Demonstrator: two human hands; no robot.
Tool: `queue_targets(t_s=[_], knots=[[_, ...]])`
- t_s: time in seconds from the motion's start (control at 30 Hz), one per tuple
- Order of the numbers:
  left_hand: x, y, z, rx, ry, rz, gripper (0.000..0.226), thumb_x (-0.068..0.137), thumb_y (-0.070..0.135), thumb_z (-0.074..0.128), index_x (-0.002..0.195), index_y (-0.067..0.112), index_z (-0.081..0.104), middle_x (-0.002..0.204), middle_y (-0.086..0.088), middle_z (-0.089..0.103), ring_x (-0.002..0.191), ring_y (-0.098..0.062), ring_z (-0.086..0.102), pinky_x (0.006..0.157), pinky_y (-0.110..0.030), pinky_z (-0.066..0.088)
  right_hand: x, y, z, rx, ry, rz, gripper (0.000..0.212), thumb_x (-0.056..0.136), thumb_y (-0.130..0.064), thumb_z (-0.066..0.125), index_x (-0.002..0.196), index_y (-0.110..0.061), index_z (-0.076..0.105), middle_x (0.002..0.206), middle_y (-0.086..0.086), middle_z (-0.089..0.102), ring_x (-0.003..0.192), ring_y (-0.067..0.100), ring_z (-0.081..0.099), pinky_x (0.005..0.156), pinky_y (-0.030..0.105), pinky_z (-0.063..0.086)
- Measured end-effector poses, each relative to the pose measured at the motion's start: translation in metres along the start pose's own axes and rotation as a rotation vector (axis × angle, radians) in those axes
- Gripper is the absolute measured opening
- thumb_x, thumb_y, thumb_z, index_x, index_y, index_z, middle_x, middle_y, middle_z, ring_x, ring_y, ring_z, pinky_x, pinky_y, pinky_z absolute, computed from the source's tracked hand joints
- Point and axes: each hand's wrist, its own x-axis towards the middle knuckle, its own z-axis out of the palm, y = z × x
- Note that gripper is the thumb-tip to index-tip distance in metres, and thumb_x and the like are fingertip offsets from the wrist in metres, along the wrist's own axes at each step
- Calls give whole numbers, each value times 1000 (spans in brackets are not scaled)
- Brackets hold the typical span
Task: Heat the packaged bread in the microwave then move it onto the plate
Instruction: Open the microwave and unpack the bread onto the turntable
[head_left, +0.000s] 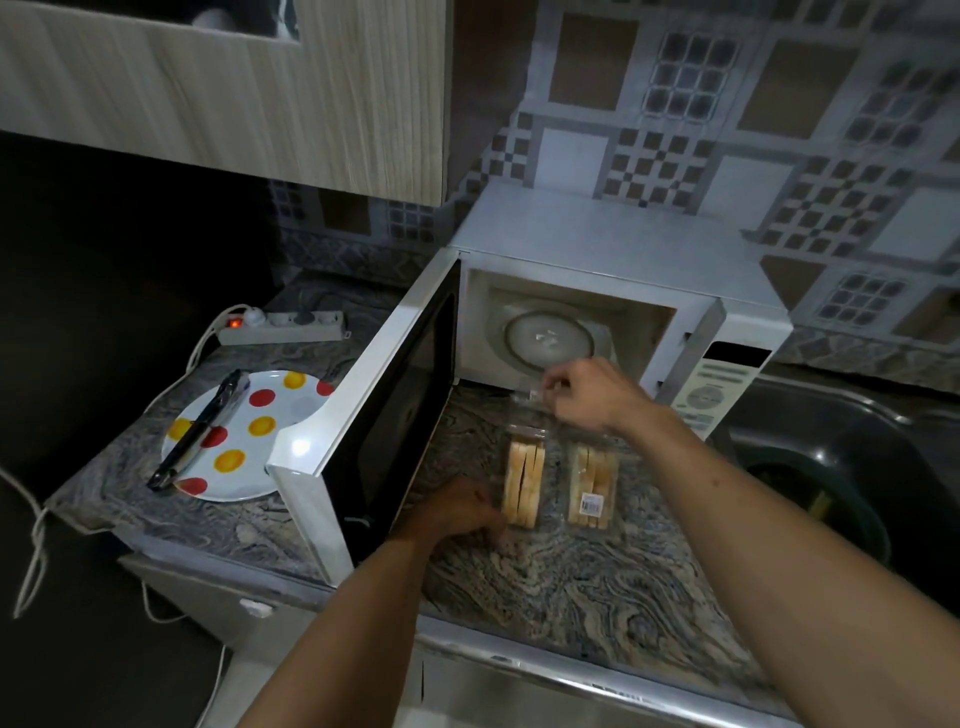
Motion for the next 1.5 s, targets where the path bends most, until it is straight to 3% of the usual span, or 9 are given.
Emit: queue_targets(t_s=[0.1, 0.17, 0.3, 0.53, 0.63, 0.83, 1.07, 1.37, 1.5], knots=[[4, 13, -1, -119, -59, -149, 44, 81, 47, 56, 86, 6, 70, 75, -12, 74, 65, -24, 67, 72, -34, 57, 14, -2, -4, -64, 193, 59, 24, 98, -31, 52, 113, -21, 69, 101, 11, 69, 87, 30, 66, 77, 40, 57], [13, 13, 2, -143, 63, -180, 48, 95, 49, 44, 83, 6, 62, 74, -16, 72, 61, -28, 67, 64, -34, 57, 17, -7, 5, 41, 328, 86, 31, 99, -25, 51, 127, -19, 63, 102, 14, 69, 87, 32, 67, 75, 39, 57], [31, 7, 7, 1, 316, -43, 38, 97, 40, 49, 103, 7, 67, 108, -17, 70, 98, -32, 66, 87, -31, 51, 6, -15, 40, 128, 495, -17, 33, 94, -9, 54, 127, -10, 59, 114, 12, 64, 90, 27, 65, 73, 33, 56], [42, -1, 8, 148, 289, 70, 32, 88, 35, 62, 73, 8, 69, 85, -18, 70, 83, -29, 68, 69, -30, 47, -8, -19, 101, 31, 153, 237, 45, 98, -41, 50, 133, -12, 52, 128, 15, 54, 111, 36, 59, 82, 37, 50], [40, -6, 10, 112, 272, 107, 27, 86, 31, 65, 81, 6, 73, 84, -18, 71, 81, -28, 69, 65, -29, 45, -6, -27, 108, 68, 30, 423, 50, 99, -52, 50, 113, -7, 65, 105, 16, 64, 94, 32, 62, 70, 29, 45], [41, -16, 13, 53, 280, 139, 40, 70, 47, 61, 87, 14, 77, 87, -11, 75, 85, -23, 71, 72, -32, 54, 4, -38, 117, -29, -34, 388, 34, 98, -37, 54, 104, -10, 73, 113, 13, 68, 108, 27, 64, 82, 27, 46], [34, -8, 9, 83, 327, 57, 27, 86, 30, 65, 78, 6, 76, 78, -15, 73, 73, -25, 70, 70, -35, 58, 8, -25, 77, 129, -32, 371, 33, 87, -43, 69, 93, -12, 75, 96, 9, 70, 88, 27, 66, 78, 35, 56], [35, 5, 2, 272, 448, 65, 39, 91, 34, 61, 114, 4, 68, 120, -17, 65, 109, -32, 61, 88, -32, 49, -17, 8, 16, 103, -202, 384, 32, 74, -44, 76, 91, -16, 80, 96, 5, 72, 81, 19, 67, 73, 35, 62], [46, 4, 7, 454, 523, 94, 64, 85, 46, 62, 137, 11, 49, 143, -18, 48, 129, -34, 47, 109, -41, 40, -24, 16, 1, 199, -189, 402, 24, 77, -32, 80, 92, -13, 80, 89, 5, 75, 74, 19, 72, 65, 36, 64]])
